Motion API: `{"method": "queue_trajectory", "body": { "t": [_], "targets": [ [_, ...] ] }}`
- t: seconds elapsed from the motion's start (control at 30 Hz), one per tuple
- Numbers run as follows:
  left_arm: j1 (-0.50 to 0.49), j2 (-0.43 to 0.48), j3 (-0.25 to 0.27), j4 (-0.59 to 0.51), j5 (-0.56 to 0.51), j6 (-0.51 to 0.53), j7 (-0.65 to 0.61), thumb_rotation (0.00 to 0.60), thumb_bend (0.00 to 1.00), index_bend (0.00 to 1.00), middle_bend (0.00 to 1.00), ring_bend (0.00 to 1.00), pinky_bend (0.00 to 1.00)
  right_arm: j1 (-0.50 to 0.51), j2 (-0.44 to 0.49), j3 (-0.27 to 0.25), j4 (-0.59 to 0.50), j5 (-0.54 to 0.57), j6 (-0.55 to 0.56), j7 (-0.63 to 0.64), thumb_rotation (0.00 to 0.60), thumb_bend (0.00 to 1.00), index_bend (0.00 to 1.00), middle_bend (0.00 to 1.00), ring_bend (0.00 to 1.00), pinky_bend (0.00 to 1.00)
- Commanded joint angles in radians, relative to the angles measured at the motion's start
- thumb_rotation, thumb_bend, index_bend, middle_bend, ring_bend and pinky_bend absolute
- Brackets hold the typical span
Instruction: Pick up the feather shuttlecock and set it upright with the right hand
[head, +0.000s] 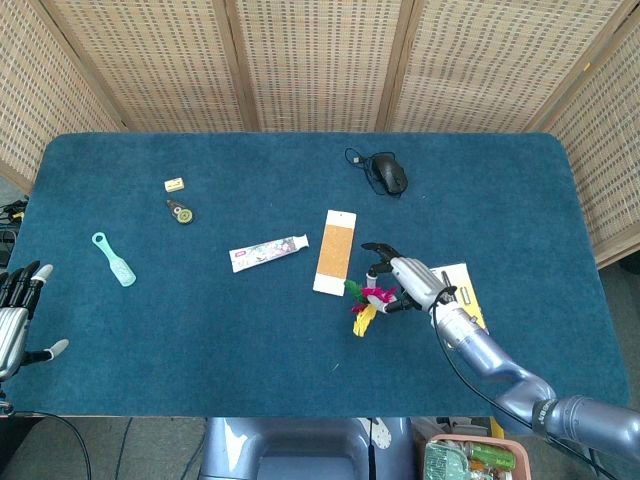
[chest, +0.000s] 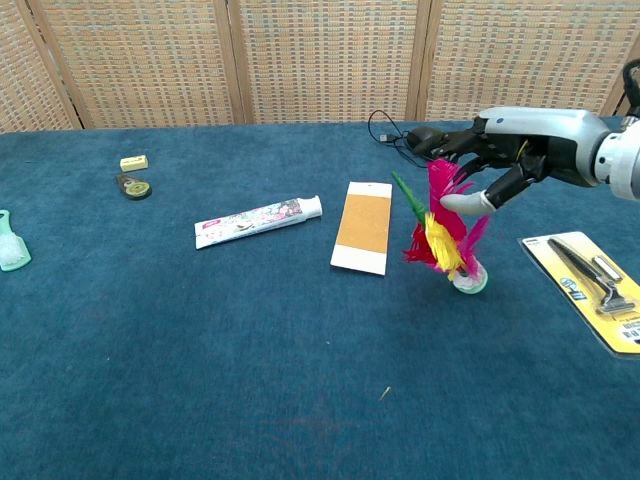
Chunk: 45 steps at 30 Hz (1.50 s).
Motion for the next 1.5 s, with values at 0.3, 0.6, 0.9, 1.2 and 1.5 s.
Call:
{"method": "queue_trajectory", "body": {
  "t": [0.3,0.6,0.9,1.2,1.5],
  "targets": [
    [-0.001,-0.003,0.001,0.000,0.000,-0.002,0.009,0.600,0.00,0.00,0.00,0.00,0.00,-0.027,0.054,0.078,0.011,0.073,-0.140,0.277,0.600,0.48,0.64,0.07,0.00,0.17],
    [-0.002,-0.009,0.004,-0.005,0.002,-0.006,0.024,0.600,0.00,0.00,0.00,0.00,0.00,-0.055,0.070,0.062,0.040,-0.032,-0.159,0.412,0.600,0.48,0.64,0.07,0.00,0.17],
    [0.004,-0.007,0.007,-0.012,0.011,0.007,0.021,0.600,0.00,0.00,0.00,0.00,0.00,-0.077,0.080,0.044,0.104,-0.089,-0.193,0.586,0.600,0.47,0.58,0.07,0.00,0.17],
    [0.007,-0.008,0.010,-0.016,0.022,0.014,0.023,0.600,0.00,0.00,0.00,0.00,0.00,-0.125,0.096,-0.004,0.170,-0.252,-0.077,0.821,0.600,0.43,0.17,0.05,0.00,0.17],
    [0.014,-0.005,0.015,-0.023,0.037,0.026,0.019,0.600,0.00,0.00,0.00,0.00,0.00,-0.161,0.124,-0.064,0.226,-0.347,0.074,0.955,0.600,0.27,0.00,0.00,0.00,0.06]
  ]
}}
